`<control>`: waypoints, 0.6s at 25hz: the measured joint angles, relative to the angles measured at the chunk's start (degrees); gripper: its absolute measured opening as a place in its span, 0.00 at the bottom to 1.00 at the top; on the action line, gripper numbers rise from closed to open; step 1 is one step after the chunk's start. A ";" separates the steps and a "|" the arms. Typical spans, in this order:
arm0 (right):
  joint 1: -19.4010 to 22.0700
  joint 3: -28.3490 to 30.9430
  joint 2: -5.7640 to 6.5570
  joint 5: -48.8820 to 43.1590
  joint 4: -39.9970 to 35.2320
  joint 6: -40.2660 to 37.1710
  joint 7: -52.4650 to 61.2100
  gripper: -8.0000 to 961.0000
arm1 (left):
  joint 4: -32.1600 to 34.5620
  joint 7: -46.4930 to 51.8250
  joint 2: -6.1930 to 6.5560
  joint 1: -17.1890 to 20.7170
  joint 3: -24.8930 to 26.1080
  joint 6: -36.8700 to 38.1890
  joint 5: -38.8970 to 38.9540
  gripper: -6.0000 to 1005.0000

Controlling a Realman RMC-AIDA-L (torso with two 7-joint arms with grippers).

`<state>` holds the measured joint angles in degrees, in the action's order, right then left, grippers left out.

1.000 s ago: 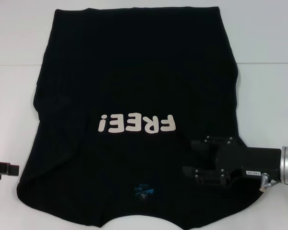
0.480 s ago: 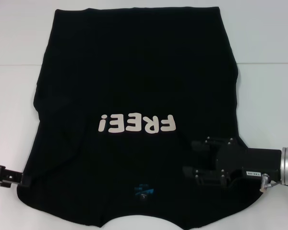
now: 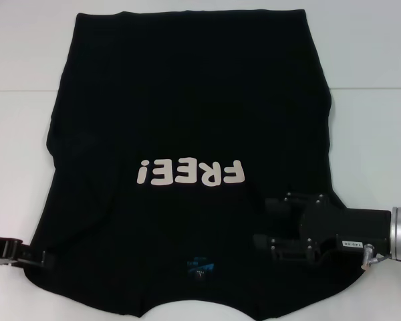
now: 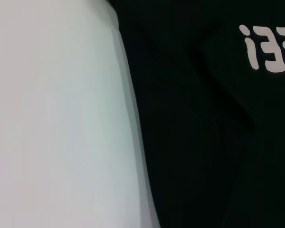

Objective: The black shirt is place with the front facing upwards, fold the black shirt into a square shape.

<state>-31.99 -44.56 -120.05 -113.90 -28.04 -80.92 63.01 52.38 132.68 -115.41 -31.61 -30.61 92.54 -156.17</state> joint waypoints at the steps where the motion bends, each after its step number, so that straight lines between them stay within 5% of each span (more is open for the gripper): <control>1: 0.00 0.00 0.00 0.00 0.00 -0.01 0.02 0.81 | 0.00 0.00 -0.05 -0.03 -0.12 -0.08 0.00 0.69; 12: 0.16 0.23 0.01 0.37 0.00 0.00 0.02 0.81 | 0.39 -0.28 -0.17 0.05 -2.61 -0.16 -0.01 0.69; 15: 0.17 0.27 0.07 0.57 0.00 -0.07 0.01 0.81 | 0.44 -0.26 -0.17 0.26 -3.04 -0.58 -0.01 0.57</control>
<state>-31.82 -44.29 -119.98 -113.33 -28.03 -80.99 63.03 52.83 132.42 -115.58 -31.34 -33.65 91.97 -156.18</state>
